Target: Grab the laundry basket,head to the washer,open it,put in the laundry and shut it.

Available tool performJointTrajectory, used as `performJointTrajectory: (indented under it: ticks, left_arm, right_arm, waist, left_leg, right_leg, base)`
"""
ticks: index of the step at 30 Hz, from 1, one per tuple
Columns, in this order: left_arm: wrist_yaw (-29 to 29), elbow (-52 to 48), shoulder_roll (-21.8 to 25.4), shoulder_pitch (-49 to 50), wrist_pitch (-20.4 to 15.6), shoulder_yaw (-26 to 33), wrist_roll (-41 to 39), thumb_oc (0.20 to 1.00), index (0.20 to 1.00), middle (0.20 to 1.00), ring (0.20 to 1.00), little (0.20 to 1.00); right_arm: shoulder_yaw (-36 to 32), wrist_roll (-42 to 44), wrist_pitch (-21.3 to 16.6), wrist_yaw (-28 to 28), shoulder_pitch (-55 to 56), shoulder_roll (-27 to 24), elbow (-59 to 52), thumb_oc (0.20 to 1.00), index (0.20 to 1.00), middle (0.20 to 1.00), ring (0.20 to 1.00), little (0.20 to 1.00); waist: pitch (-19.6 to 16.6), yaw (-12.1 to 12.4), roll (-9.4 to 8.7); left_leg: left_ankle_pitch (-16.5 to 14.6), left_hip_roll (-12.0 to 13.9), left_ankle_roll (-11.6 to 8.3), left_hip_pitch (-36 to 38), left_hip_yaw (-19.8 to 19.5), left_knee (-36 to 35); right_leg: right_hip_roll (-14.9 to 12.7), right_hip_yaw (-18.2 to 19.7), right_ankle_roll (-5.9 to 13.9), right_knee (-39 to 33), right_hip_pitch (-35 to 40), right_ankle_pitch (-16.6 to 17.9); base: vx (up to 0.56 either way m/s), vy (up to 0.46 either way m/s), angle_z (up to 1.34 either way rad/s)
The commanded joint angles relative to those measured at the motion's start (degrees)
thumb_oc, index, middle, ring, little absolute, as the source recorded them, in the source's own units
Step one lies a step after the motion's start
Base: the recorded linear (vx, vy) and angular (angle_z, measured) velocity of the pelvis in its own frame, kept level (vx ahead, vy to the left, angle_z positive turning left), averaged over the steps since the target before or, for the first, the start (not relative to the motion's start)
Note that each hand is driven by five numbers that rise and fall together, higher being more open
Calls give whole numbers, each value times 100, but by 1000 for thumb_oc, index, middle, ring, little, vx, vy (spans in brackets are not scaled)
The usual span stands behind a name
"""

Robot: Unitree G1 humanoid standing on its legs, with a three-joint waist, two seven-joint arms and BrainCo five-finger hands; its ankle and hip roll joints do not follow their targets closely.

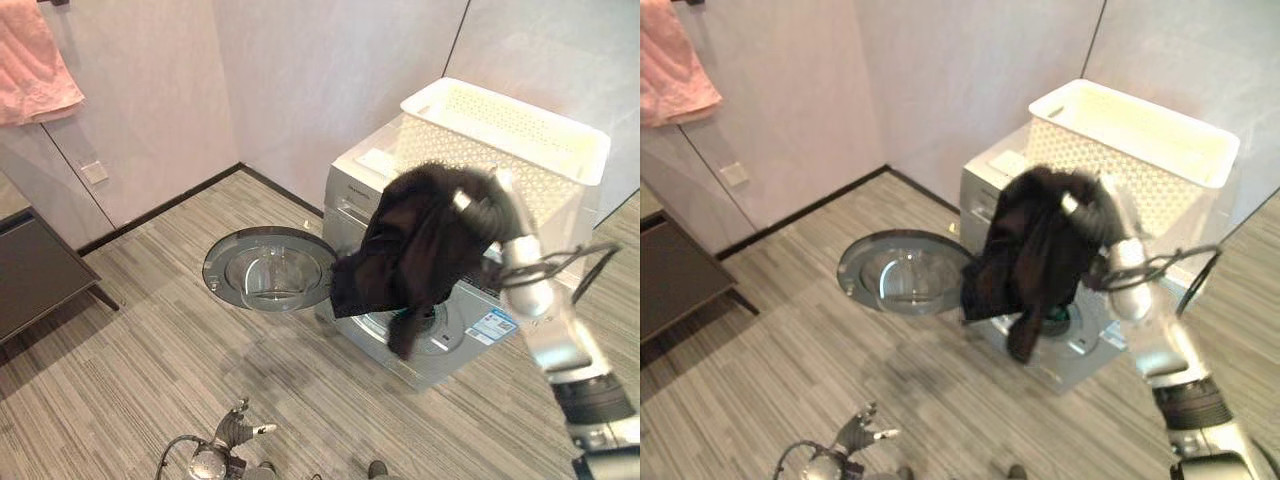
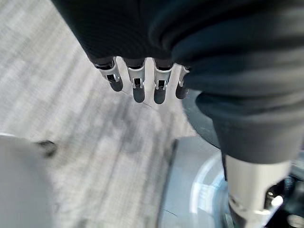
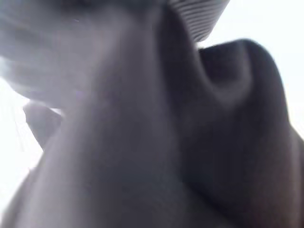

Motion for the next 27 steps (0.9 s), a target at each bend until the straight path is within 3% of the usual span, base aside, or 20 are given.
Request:
performJointTrajectory:
  ticks: [1,2,7,16,20,27]
  left_arm:
    - [53,-508,373,-187,-402,-199,289,1000,1000,1000,1000,1000]
    - [52,-1210,663,-210,-532,-352,632,1000,1000,1000,1000,1000]
    - [-198,-2301,1278,-568,-593,-759,1164,1000,1000,1000,1000,1000]
    - [-8,-2133,981,-1721,-504,-1254,1021,1000,1000,1000,1000,1000]
    - [4,-1842,547,-2525,-357,-1607,661,1000,1000,1000,1000,1000]
    - [-120,-2119,559,-3254,-472,-2070,475,1000,1000,1000,1000,1000]
  right_arm:
    - [-415,433,-616,175,-71,-42,-688,200,200,200,200,200]
    - [-313,633,-717,310,146,87,-792,200,200,200,200,200]
    - [72,990,-695,473,97,262,-828,200,200,200,200,200]
    - [365,1344,-574,137,-493,515,-705,200,200,200,200,200]
    - [402,1397,-474,-146,-797,633,-683,200,200,200,200,200]
    - [492,1366,-394,-475,-1128,836,-392,200,200,200,200,200]
  waist:
    - [-241,101,20]
    - [-232,109,54]
    - [-231,24,179]
    - [-108,-223,276]
    - [19,-377,335]
    - [123,-432,397]
  left_leg:
    - [-637,39,286,427,-650,-293]
    - [-559,101,240,411,-688,-387]
    - [-426,257,127,522,-645,-649]
    - [-343,348,39,596,-479,-786]
    - [-322,365,12,584,-437,-786]
    - [-292,372,-29,508,-440,-786]
  right_leg:
    - [-304,-293,146,434,-373,-114]
    - [-260,-352,132,383,-341,-147]
    - [-150,-444,105,275,-274,-209]
    - [-55,-332,69,202,-331,-195]
    - [-20,-290,44,152,-343,-171]
    - [-9,-371,44,42,-331,-126]
  base:
    - [-10,-130,22]
    - [-9,-131,22]
    - [1,-83,14]
    - [-13,-26,-3]
    - [-20,-15,-12]
    - [-10,-7,1]
